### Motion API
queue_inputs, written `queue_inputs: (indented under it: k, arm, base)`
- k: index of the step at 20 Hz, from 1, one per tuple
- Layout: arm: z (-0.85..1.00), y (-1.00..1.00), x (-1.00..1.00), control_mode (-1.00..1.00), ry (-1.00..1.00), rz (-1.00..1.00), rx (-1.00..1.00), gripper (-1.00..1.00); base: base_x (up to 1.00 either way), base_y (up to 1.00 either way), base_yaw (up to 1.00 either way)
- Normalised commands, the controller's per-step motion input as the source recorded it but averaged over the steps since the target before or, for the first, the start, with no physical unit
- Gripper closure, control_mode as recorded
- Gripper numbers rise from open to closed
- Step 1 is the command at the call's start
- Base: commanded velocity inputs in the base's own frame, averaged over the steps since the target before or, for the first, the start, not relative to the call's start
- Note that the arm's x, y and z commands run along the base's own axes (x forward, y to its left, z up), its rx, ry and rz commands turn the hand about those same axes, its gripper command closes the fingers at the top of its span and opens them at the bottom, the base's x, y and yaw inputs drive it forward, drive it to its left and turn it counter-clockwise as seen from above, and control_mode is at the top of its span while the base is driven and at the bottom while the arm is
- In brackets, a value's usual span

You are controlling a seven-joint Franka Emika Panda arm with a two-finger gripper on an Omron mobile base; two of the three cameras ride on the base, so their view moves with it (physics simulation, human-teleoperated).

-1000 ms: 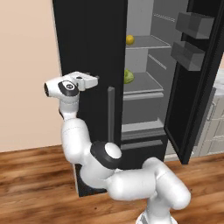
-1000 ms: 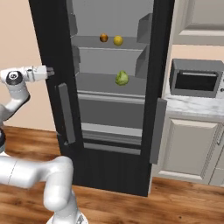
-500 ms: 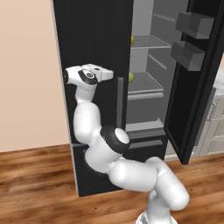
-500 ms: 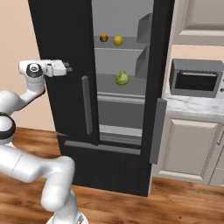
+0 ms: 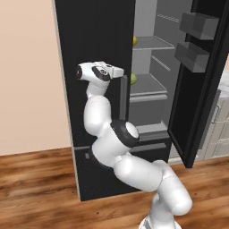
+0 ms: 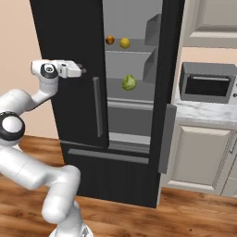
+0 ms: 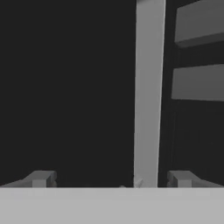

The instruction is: Place the pear in the correct fridge rack based on whether it is a fruit or vegetable. Finally, close the fridge door.

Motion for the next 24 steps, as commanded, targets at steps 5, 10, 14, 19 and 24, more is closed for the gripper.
queue_inputs:
  k: [5, 10, 14, 19, 24]
  arm:
    - [0.00, -0.07, 0.57, -1.00, 0.00, 0.00, 0.00, -1.00]
    - [0.00, -0.03, 0.41, -1.00, 0.01, 0.00, 0.00, -1.00]
    - [0.05, 0.00, 0.00, -1.00, 0.11, 0.05, 0.07, -1.00]
    - [0.11, 0.00, -0.27, -1.00, 0.13, 0.09, 0.07, -1.00]
    - [0.48, 0.07, -1.00, -1.00, 0.02, 0.22, 0.05, -1.00]
  base:
    - [0.00, 0.00, 0.00]
    - [0.00, 0.00, 0.00]
    - [0.00, 0.00, 0.00]
    - [0.00, 0.00, 0.00]
    - [0.00, 0.00, 0.00]
